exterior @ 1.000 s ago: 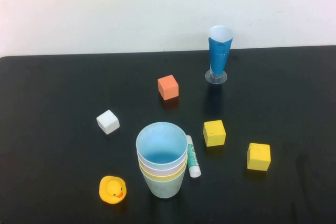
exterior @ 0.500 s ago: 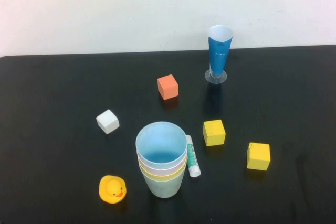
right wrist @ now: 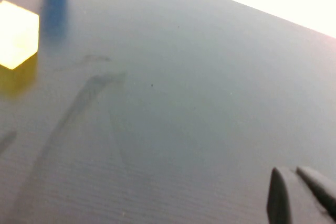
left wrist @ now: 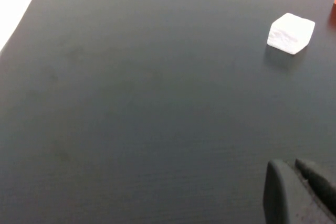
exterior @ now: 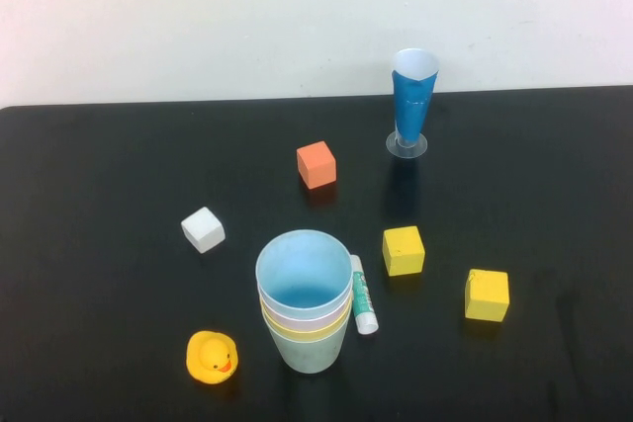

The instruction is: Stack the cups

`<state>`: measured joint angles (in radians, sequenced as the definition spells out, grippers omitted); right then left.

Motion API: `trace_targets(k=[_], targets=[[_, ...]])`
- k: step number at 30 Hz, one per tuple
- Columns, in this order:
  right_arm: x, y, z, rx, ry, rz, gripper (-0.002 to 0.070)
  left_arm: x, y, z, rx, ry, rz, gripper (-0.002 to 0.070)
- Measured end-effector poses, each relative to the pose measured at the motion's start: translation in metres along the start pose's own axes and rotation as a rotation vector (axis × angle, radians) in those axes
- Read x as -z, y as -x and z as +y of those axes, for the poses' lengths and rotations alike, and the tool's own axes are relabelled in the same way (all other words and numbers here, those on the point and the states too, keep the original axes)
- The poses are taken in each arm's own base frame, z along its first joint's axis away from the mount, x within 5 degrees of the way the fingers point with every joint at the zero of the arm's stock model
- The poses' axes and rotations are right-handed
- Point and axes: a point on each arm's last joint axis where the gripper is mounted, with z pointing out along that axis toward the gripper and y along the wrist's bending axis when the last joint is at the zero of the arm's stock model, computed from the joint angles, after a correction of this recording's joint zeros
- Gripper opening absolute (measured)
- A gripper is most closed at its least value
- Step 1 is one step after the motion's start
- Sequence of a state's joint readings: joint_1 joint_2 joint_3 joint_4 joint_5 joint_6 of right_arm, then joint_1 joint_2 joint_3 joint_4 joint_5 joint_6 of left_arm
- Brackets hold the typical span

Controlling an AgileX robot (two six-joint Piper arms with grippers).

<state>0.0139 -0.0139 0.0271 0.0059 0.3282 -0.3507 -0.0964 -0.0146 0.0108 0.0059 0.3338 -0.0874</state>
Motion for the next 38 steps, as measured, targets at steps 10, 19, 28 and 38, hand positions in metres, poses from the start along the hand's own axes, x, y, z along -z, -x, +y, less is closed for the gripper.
trace_targets(k=[10,19,28,38], targets=[[0.0000,0.0000,0.0000,-0.009,0.000,0.000,-0.0001,0.0000,0.0000,0.0000,0.000,0.000,0.000,-0.0001],[0.0000,-0.0007,0.0000,-0.206,0.000,0.007,-0.0001,0.0000,0.0000,0.0000,0.000,0.000,0.000,-0.0001],[0.0005,-0.0018,-0.0016,-0.105,-0.016,0.028,-0.0001,0.0000,0.0000,0.0000,0.000,0.000,0.000,-0.0001],[0.0005,-0.0020,-0.0015,-0.192,-0.017,0.030,-0.0001,0.0000,0.0000,0.0000,-0.002,0.000,0.000,-0.0001]])
